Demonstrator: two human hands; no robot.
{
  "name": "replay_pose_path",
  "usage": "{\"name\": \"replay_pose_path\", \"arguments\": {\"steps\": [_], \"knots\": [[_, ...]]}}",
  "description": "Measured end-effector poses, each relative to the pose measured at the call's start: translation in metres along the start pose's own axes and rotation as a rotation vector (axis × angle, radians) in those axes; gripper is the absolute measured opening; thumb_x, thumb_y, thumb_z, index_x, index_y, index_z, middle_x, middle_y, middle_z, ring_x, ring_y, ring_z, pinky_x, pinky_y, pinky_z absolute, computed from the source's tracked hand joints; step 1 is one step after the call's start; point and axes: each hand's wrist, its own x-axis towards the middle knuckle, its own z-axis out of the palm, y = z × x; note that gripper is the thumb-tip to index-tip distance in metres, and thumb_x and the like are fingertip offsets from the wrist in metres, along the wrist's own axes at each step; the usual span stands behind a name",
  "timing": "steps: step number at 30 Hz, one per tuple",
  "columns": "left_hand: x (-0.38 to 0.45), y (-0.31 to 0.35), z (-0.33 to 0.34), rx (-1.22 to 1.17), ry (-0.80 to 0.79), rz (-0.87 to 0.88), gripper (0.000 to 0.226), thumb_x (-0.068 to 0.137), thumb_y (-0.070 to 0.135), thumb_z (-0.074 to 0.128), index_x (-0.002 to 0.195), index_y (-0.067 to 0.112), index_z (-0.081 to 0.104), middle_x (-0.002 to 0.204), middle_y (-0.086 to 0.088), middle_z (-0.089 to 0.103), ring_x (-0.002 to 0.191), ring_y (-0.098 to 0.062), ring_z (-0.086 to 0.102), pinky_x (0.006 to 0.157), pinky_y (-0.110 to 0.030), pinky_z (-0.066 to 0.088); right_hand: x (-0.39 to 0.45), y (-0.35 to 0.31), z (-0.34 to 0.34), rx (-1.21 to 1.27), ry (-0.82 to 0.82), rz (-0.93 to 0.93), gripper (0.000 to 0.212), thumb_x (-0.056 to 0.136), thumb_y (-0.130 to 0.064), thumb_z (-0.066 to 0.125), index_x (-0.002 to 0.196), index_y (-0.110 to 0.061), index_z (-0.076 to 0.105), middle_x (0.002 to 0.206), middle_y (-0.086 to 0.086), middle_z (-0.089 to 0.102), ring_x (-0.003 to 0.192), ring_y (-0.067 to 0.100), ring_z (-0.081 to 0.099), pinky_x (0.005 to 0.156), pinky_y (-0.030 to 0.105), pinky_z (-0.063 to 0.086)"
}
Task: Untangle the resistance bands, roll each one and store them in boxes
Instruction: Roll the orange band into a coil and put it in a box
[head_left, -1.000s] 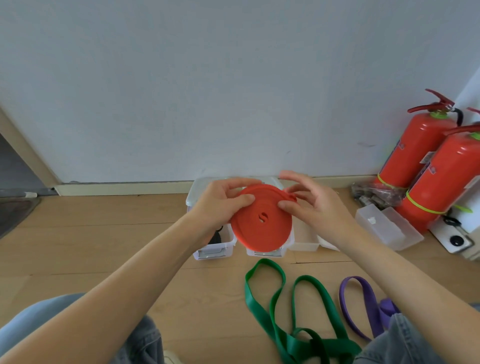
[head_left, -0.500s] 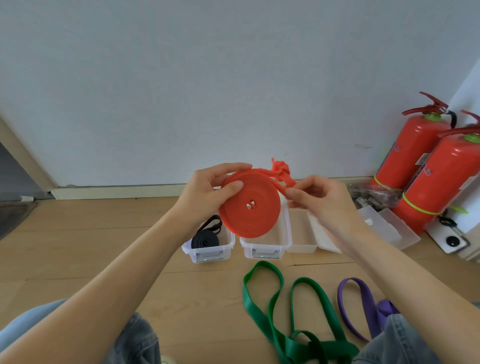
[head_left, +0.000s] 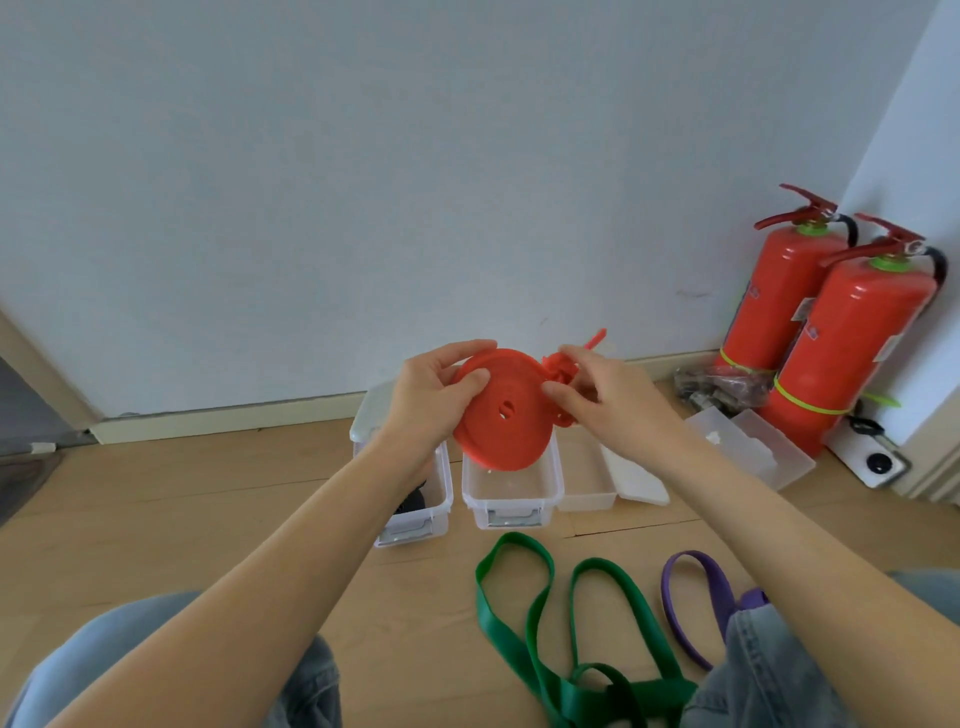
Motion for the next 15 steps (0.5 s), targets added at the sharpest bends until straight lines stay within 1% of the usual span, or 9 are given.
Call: {"name": "replay_pose_path", "arguments": {"steps": [2,3,4,5,7,9,11,13,15], "knots": [[-0.003,0.002,0.009,0.072,-0.011,0.021,0.029,0.089,0.003,0.055,0.099,0.028,0.065,0.088,-0.002,0.069,0.072,-0.011,0.063,0.069,-0.023,0.054,-0.004,0.006,0.001,0.028,-0.070,0.051,0.023,0.087,-0.036,0.062,0.102,-0.019,0.055,0.074,-0.012,0.058,0.070,0.008,0.055,0.061,0.017,0.039],[-0.003,0.003,0.013,0.099,-0.009,0.026,0.029,0.089,0.004,0.055,0.098,0.030,0.065,0.087,-0.001,0.069,0.071,-0.010,0.063,0.068,-0.022,0.053,-0.006,0.009,0.002,0.082,-0.082,0.072,0.024,0.085,-0.035,0.064,0.101,-0.020,0.054,0.076,-0.014,0.056,0.070,0.008,0.054,0.063,0.021,0.039],[-0.004,0.004,0.016,0.126,-0.004,0.029,0.030,0.089,0.004,0.055,0.097,0.031,0.065,0.086,-0.001,0.069,0.070,-0.009,0.062,0.067,-0.021,0.053,-0.008,0.011,0.004,0.133,-0.083,0.084,0.027,0.085,-0.034,0.065,0.106,-0.020,0.055,0.080,-0.014,0.056,0.072,0.007,0.053,0.065,0.023,0.039],[-0.004,0.004,0.019,0.149,0.002,0.028,0.030,0.089,0.003,0.055,0.096,0.031,0.065,0.087,-0.002,0.069,0.071,-0.009,0.062,0.069,-0.022,0.053,-0.009,0.013,0.005,0.163,-0.083,0.092,0.035,0.085,-0.033,0.066,0.115,-0.019,0.054,0.088,-0.013,0.058,0.076,0.007,0.053,0.070,0.024,0.039],[-0.004,0.002,0.023,0.180,0.017,0.014,0.030,0.089,0.003,0.055,0.098,0.029,0.065,0.093,-0.007,0.069,0.077,-0.014,0.062,0.077,-0.030,0.053,-0.008,0.016,0.007,0.174,-0.098,0.099,0.049,0.086,-0.033,0.065,0.130,-0.019,0.048,0.108,-0.008,0.058,0.094,0.010,0.053,0.077,0.021,0.035],[-0.002,-0.004,0.029,0.200,0.020,0.003,0.030,0.088,0.002,0.055,0.101,0.027,0.065,0.098,-0.010,0.069,0.087,-0.022,0.064,0.086,-0.038,0.053,-0.004,0.020,0.012,0.148,-0.110,0.108,0.052,0.086,-0.035,0.064,0.133,-0.019,0.046,0.120,-0.001,0.058,0.110,0.015,0.052,0.079,0.020,0.032],[0.004,-0.013,0.035,0.219,0.016,-0.015,0.029,0.089,0.003,0.055,0.103,0.026,0.065,0.102,-0.011,0.070,0.093,-0.027,0.065,0.088,-0.043,0.052,0.000,0.026,0.017,0.093,-0.129,0.152,0.056,0.087,-0.035,0.062,0.137,-0.018,0.043,0.128,0.003,0.055,0.119,0.021,0.049,0.080,0.019,0.030],[0.014,-0.021,0.041,0.234,-0.008,-0.020,0.030,0.089,0.004,0.055,0.101,0.030,0.064,0.103,-0.011,0.070,0.091,-0.026,0.065,0.088,-0.044,0.052,0.004,0.034,0.019,0.077,-0.133,0.204,0.057,0.088,-0.034,0.061,0.139,-0.018,0.040,0.132,0.004,0.052,0.123,0.022,0.046,0.079,0.018,0.027],[0.025,-0.028,0.049,0.228,-0.058,-0.003,0.032,0.089,0.003,0.055,0.100,0.032,0.064,0.103,-0.008,0.070,0.095,-0.025,0.064,0.090,-0.043,0.051,0.007,0.045,0.015,0.055,-0.132,0.228,0.053,0.087,-0.030,0.062,0.136,-0.017,0.044,0.130,0.007,0.051,0.123,0.024,0.044,0.083,0.019,0.028]]}}
